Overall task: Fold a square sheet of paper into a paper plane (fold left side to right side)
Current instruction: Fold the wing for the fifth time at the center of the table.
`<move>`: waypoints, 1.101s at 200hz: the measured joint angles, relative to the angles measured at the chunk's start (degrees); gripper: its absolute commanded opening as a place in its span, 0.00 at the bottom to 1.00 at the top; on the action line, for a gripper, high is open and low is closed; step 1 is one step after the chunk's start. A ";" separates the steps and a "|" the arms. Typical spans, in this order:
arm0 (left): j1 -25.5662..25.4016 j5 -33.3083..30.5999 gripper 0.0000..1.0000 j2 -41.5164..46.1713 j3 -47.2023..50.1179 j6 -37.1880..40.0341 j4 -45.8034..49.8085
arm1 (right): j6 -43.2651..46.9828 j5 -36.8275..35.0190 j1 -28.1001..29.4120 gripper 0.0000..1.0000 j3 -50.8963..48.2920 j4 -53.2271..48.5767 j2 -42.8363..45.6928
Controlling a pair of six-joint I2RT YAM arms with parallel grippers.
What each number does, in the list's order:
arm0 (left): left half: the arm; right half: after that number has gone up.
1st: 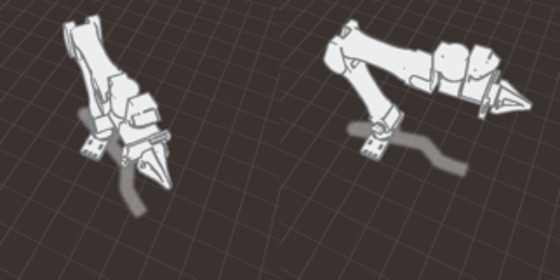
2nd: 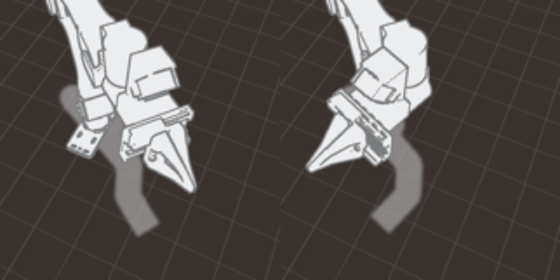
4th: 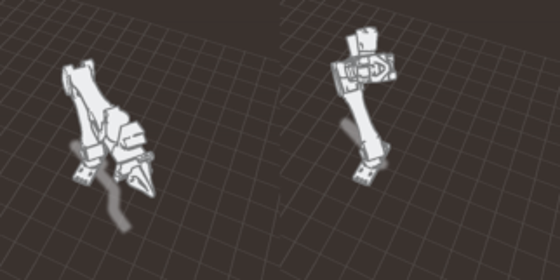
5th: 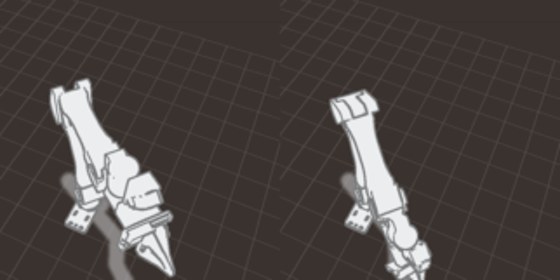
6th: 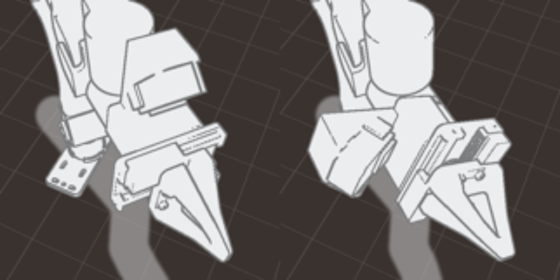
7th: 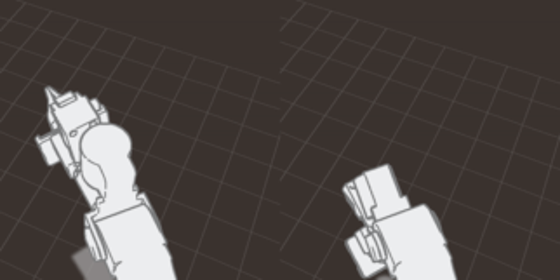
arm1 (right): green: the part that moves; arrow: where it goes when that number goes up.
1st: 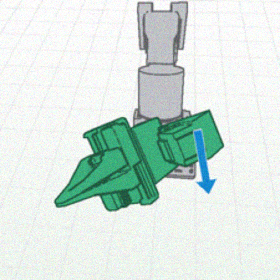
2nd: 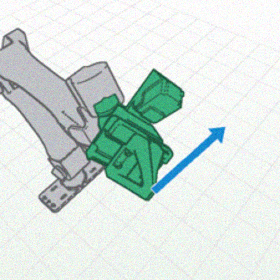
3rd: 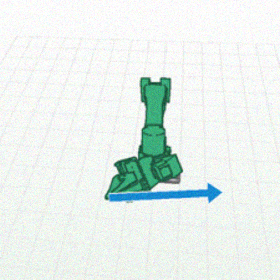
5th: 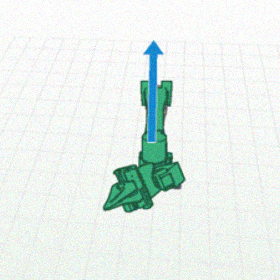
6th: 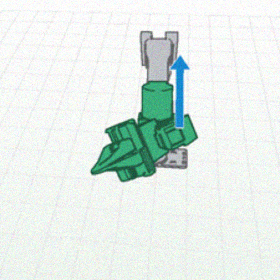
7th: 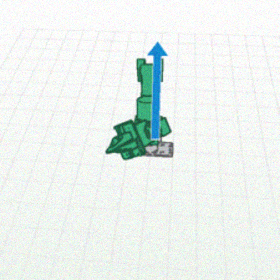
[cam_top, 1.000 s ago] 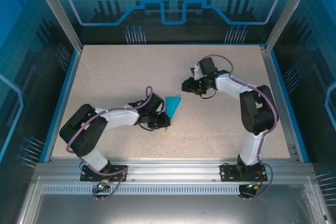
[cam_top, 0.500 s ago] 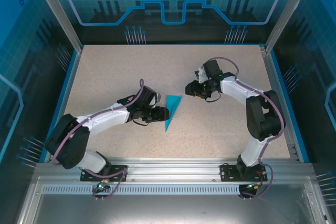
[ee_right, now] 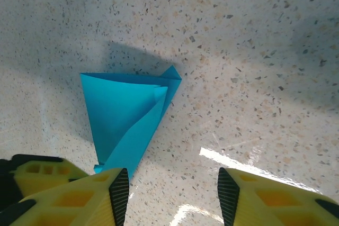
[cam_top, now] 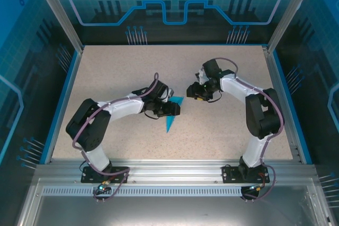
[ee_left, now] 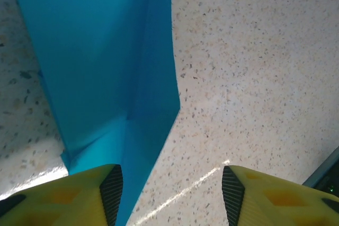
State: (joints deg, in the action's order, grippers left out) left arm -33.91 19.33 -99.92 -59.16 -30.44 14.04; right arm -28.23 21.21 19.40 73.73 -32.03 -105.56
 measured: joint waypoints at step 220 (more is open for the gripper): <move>5.11 4.98 0.53 6.80 6.88 -0.68 -7.82 | -7.80 1.09 3.93 0.37 9.94 -2.82 -12.00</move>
State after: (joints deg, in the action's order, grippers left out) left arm -28.80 24.32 -93.12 -52.27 -31.11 6.22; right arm -36.03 22.31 23.33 83.68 -34.85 -117.56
